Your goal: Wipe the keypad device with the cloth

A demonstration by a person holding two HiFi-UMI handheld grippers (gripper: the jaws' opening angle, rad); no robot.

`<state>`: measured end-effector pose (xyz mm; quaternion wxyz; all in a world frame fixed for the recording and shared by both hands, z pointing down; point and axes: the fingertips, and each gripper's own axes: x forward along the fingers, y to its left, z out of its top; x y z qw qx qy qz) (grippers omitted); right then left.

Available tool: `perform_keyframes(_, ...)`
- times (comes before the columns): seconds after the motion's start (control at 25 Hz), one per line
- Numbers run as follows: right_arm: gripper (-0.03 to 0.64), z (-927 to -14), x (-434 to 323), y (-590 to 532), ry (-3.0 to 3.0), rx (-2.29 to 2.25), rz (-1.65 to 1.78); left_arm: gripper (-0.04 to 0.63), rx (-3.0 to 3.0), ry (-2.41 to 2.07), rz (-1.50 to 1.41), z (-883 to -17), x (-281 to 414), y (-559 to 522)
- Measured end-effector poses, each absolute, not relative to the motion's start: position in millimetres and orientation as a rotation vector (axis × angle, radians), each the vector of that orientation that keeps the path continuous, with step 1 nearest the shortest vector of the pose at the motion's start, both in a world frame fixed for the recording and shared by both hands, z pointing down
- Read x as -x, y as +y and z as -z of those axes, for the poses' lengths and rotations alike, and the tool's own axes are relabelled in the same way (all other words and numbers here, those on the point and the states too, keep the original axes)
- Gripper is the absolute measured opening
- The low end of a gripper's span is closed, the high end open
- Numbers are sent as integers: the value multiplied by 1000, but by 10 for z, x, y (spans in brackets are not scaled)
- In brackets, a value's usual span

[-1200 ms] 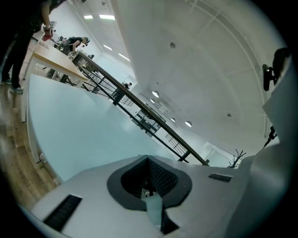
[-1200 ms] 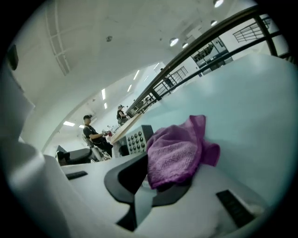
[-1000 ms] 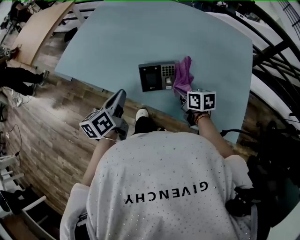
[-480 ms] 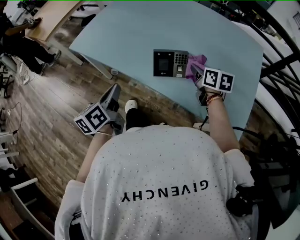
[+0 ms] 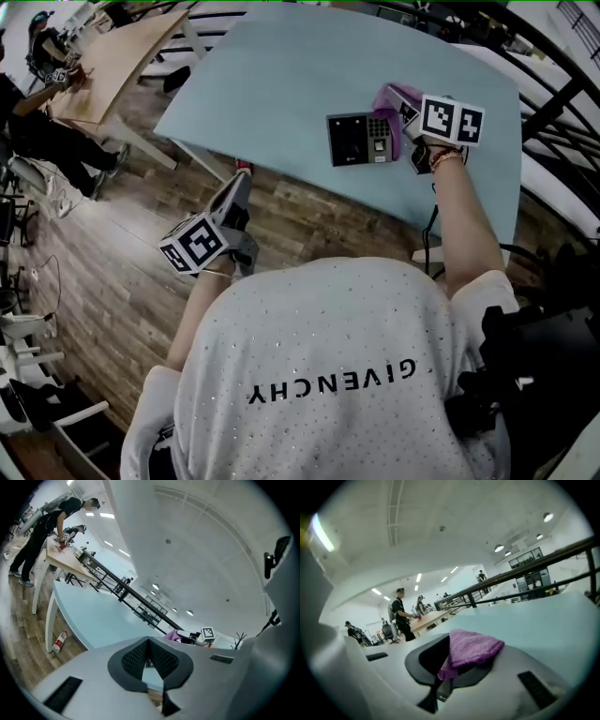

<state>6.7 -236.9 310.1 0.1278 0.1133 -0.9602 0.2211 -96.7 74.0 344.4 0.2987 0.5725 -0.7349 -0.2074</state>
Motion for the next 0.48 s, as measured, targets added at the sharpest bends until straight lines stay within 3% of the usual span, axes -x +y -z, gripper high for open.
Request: perform_keyframes(0.48, 20, -3789, 60, -2369, -2567, -804, -753, 0, -1528, -1812, 490, -3679, 1806, 1553)
